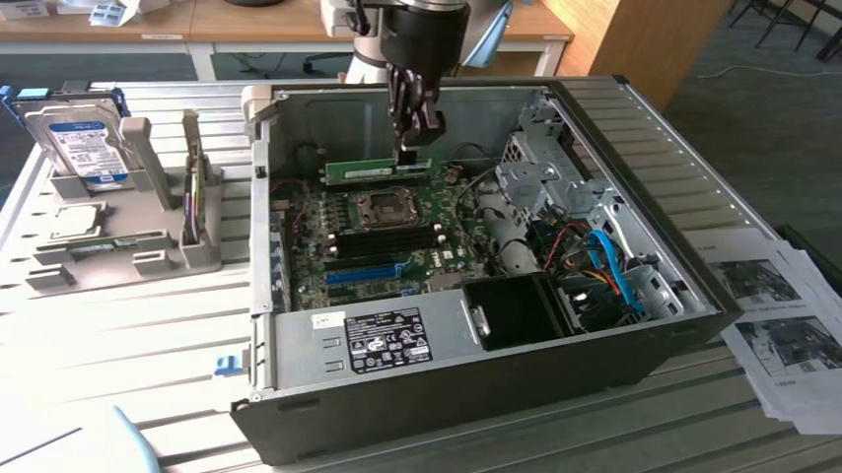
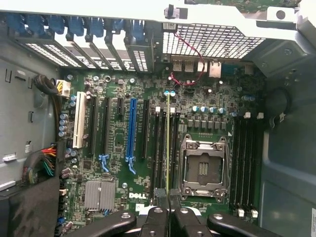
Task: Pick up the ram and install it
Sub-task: 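Pick up the ram and move it above insertion slot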
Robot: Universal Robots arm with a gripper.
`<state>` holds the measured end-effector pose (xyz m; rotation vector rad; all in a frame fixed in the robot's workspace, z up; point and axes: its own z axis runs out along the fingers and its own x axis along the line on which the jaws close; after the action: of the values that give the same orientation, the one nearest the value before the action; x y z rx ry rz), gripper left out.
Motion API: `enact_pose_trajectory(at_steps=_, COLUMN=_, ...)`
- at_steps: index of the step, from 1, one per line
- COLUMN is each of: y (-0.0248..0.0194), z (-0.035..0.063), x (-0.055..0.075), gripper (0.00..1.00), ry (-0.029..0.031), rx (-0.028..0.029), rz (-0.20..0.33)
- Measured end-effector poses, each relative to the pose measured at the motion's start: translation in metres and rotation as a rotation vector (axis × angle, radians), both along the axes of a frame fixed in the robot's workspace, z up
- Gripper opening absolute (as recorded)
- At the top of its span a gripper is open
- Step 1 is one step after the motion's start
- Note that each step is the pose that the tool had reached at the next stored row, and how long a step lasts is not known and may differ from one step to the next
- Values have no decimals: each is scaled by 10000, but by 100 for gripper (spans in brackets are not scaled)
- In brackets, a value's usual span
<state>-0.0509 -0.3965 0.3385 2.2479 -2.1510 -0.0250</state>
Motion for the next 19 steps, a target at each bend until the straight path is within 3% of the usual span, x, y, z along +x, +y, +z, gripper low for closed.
enact_pose_trajectory(at_steps=19, y=0, z=-252, x=0, gripper=11, ry=1, rx=-1, rz=0)
